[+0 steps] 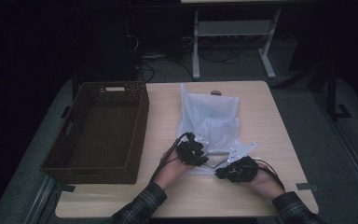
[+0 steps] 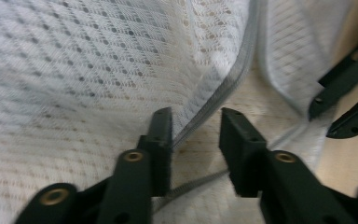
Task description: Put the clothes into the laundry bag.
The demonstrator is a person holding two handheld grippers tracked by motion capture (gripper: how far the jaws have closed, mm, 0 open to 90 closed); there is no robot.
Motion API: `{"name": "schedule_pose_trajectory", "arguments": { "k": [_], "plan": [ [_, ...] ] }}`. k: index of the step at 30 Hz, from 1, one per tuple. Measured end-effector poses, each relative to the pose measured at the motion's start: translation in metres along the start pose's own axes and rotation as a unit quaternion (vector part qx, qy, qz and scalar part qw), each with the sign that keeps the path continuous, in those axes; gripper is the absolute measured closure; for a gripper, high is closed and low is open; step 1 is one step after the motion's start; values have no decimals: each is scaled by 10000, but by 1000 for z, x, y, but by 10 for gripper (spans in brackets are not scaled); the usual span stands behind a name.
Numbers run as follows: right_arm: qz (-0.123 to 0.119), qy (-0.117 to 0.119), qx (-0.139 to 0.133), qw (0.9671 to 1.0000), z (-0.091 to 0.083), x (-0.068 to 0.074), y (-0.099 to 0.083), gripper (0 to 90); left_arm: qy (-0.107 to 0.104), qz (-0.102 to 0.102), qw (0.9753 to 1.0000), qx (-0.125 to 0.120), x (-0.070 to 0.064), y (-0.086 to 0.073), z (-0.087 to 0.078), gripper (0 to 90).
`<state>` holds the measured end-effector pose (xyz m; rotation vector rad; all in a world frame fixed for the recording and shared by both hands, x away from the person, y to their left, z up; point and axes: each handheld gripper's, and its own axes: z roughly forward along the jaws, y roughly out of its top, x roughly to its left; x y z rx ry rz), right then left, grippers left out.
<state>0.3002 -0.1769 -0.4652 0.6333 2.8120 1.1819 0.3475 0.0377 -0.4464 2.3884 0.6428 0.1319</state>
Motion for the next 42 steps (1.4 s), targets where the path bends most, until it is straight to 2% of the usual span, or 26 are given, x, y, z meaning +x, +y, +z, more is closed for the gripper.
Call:
{"name": "schedule_pose_trajectory", "arguments": {
  "k": [5, 12, 19, 22, 28, 32, 35, 38, 42],
  "plan": [
    [84, 8, -231, 9997, -11, 0, 0, 690, -190, -217, 9987, -423, 4, -10, -23, 471],
    [-34, -66, -253, 9997, -17, 0, 2, 592, -143, -416, 9971, -625, 3, -34, -48, 357],
    [-151, -118, -228, 9996, -16, 1, 9, 536, 56, -669, 9957, -641, -1, -62, -63, 273],
    [-233, -109, -172, 9995, -15, 0, 13, 529, 133, -699, 9956, -606, -4, -72, -66, 256],
    [-316, -80, -128, 9994, -12, -1, 23, 506, 273, -700, 9956, -568, -10, -88, -73, 161],
    [-410, -78, -86, 9991, -10, -1, 30, 496, 333, -732, 9956, -482, -14, -100, -77, 142],
    [-483, -38, -55, 9988, -8, -1, 38, 482, 336, -856, 9941, -571, -15, -107, -81, 142],
    [-598, -42, -80, 9982, -5, 0, 48, 469, 417, -765, 9947, -544, -20, -113, -83, 142],
    [-744, -47, -107, 9972, 1, 2, 62, 475, 422, -827, 9940, -582, -22, -118, -85, 142]
  ]
}}
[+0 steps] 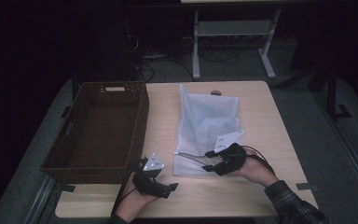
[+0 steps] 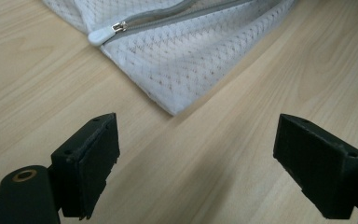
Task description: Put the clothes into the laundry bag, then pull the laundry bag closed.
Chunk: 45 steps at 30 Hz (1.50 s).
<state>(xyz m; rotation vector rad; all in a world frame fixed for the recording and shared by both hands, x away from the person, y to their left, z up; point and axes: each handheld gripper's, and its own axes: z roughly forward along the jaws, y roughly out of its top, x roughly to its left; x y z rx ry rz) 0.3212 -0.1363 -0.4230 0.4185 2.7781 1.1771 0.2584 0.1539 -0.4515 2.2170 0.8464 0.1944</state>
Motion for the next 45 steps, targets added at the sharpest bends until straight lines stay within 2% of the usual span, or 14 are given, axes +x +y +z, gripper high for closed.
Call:
{"name": "schedule_pose_trajectory", "arguments": {
  "k": [4, 10, 20, 24, 29, 36, 40, 45],
  "plan": [
    [-82, 87, -27, 9999, 11, -4, 17, 486, -9, -74, 10000, -12, 1, -4, -1, 143],
    [-177, 122, 14, 9998, 34, -11, 44, 576, -32, -22, 10000, 10, -1, -3, 2, 143],
    [-241, 235, 254, 9991, 75, -23, 66, 645, -31, -69, 10000, -43, 0, -3, 1, 145],
    [-221, 249, 362, 9988, 88, -31, 72, 664, -55, -45, 10000, 6, -1, -3, 3, 145],
    [-262, 239, 442, 9984, 101, -35, 77, 698, -71, -74, 9999, -48, -1, -2, 2, 146],
    [-306, 250, 648, 9971, 114, -35, 77, 730, -86, -66, 9999, -42, -1, -2, 3, 146],
    [-289, 298, 665, 9969, 119, -34, 76, 730, -89, -58, 9999, -42, -1, -2, 3, 146],
    [-313, 267, 691, 9968, 123, -33, 77, 797, -95, -45, 9999, -23, -1, -2, 4, 146]
  ]
}}
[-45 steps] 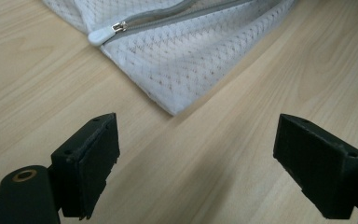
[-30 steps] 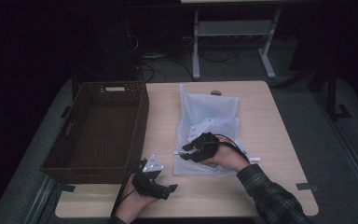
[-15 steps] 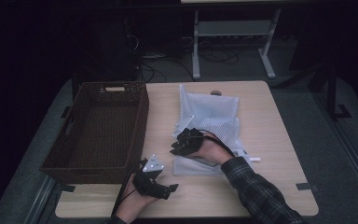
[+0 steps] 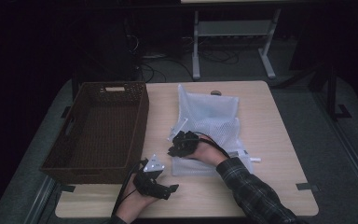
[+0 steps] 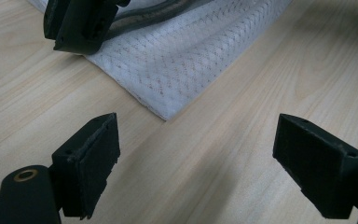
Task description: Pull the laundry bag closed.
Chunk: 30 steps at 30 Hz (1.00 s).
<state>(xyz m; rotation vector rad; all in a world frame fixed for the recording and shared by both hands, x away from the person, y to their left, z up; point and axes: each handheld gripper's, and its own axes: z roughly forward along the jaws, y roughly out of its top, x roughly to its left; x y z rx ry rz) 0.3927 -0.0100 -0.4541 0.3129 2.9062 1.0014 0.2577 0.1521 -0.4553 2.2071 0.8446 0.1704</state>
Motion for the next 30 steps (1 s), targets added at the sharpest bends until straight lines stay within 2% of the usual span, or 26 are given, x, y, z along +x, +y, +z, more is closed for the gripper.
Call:
{"name": "schedule_pose_trajectory", "arguments": {
  "k": [7, 13, 18, 27, 30],
  "plan": [
    [16, -66, -91, 9999, -11, 0, -1, 833, -48, -58, 10000, -31, 0, 0, -1, 147],
    [51, -92, -134, 9999, -19, -1, -5, 824, -47, -36, 10000, -19, -1, 1, 0, 147],
    [7, -49, -173, 9998, -12, 0, 0, 751, -40, -27, 10000, -22, 0, 1, -1, 147],
    [-266, -149, 116, 9995, 6, 7, 6, 756, -20, -25, 10000, -48, 0, 1, -3, 148],
    [-359, -218, 189, 9989, 8, 7, 5, 793, -17, -25, 10000, -46, 0, 1, -3, 148]
  ]
}}
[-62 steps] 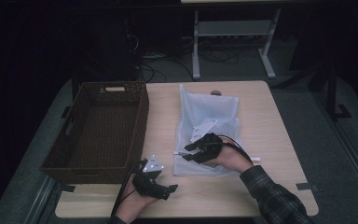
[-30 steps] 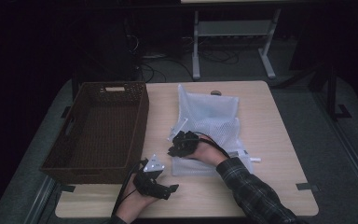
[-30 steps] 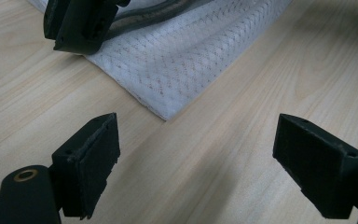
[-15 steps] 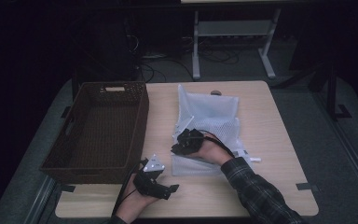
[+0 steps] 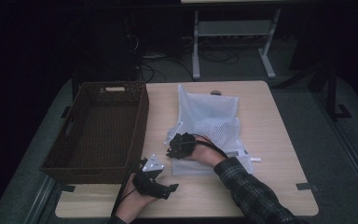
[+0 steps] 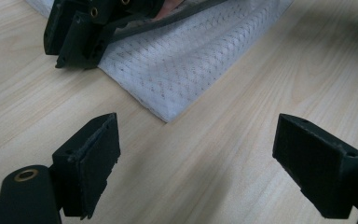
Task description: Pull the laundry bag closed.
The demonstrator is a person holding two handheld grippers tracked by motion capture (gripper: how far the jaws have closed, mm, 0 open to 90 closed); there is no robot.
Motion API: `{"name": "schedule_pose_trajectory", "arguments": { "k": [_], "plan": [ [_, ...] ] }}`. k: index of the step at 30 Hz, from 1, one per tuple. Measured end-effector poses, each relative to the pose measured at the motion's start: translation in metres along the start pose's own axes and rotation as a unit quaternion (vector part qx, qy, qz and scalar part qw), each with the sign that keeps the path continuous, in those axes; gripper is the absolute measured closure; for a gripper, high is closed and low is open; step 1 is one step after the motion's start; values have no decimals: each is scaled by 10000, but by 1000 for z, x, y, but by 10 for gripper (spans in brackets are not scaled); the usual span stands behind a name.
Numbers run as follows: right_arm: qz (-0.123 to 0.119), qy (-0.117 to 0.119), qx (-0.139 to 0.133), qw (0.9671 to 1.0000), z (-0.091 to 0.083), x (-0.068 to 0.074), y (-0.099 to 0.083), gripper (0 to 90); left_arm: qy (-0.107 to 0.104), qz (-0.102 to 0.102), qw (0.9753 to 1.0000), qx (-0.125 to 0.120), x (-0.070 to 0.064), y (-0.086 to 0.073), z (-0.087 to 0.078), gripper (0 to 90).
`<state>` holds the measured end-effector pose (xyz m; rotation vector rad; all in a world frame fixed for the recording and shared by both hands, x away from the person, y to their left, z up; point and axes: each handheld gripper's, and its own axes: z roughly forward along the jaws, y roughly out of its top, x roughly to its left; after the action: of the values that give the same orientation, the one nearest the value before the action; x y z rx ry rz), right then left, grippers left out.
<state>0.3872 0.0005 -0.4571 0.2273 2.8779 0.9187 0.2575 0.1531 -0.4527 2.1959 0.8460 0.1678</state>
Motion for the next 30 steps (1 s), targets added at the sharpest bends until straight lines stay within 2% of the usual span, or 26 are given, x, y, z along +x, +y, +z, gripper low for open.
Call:
{"name": "schedule_pose_trajectory", "arguments": {
  "k": [5, 10, 19, 30],
  "plan": [
    [2, -10, 23, 10000, -1, 0, 0, 802, -4, 8, 10000, 19, 0, 0, 0, 148],
    [47, 5, -64, 10000, -5, -1, 1, 803, -10, 1, 10000, 22, 0, 0, 1, 148],
    [150, 26, -226, 9996, -20, -4, -2, 803, -9, -2, 10000, 19, 0, 0, 1, 148],
    [308, 38, -249, 9992, -32, -6, -21, 802, -94, -96, 9999, -30, 1, 1, 0, 152]
  ]
}}
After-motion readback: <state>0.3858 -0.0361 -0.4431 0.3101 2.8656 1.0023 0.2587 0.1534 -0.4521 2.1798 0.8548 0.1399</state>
